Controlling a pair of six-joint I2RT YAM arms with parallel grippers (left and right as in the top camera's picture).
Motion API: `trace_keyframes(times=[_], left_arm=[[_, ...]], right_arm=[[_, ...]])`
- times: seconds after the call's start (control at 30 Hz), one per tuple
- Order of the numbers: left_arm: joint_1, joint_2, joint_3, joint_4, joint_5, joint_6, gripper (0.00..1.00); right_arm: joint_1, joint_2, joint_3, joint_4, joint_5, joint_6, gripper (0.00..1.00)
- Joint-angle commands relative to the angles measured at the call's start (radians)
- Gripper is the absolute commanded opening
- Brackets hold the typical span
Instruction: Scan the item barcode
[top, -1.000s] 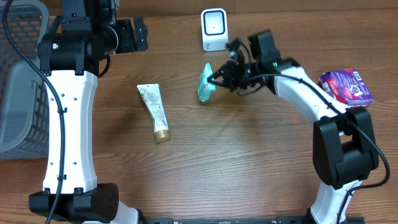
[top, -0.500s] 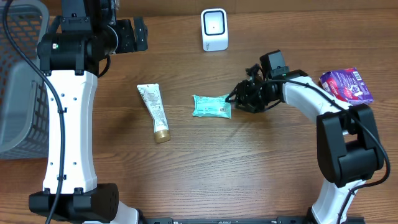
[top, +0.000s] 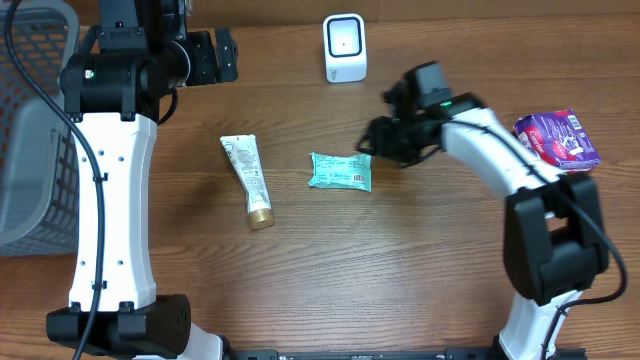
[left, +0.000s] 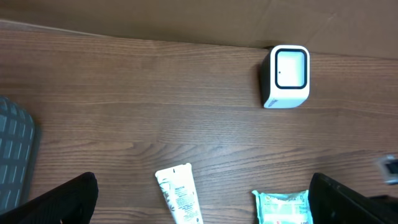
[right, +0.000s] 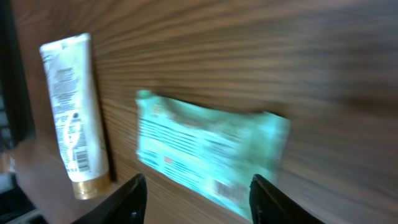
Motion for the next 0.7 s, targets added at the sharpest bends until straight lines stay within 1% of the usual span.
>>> trace_keyframes(times=[0.0,0.03,0.13,0.2,0.27,0.4,0.47,0.67], left_arm=[[-0.003,0.008,0.013,0.0,-0.003,0.019,1.0],[-0.003,0.008,0.013,0.0,-0.003,0.019,1.0],[-0.003,0.008,0.013,0.0,-0.003,0.019,1.0],[-0.003,0.008,0.013,0.0,-0.003,0.019,1.0],[-0.003,0.008,0.013,0.0,-0.003,0.019,1.0],[-0.003,0.008,0.013,0.0,-0.003,0.019,1.0],[-0.003,0.008,0.013,0.0,-0.003,0.019,1.0],[-0.003,0.008,0.013,0.0,-0.003,0.019,1.0]], right_arm=[[0.111,0.001,0.02,0.104,0.153,0.145,0.58],[0.137,0.015,0.02,0.143,0.225,0.196,0.59],[0.195,0.054,0.02,0.225,0.4,0.29,0.59],[0.225,0.083,0.02,0.287,0.505,0.319,0.58],[0.241,0.105,0.02,0.342,0.547,0.318,0.58],[0.248,0.137,0.02,0.434,0.537,0.339,0.57],[0.251,0.147,0.02,0.459,0.49,0.372,0.57],[0.257,0.151,0.02,0.47,0.222,0.373,0.57]])
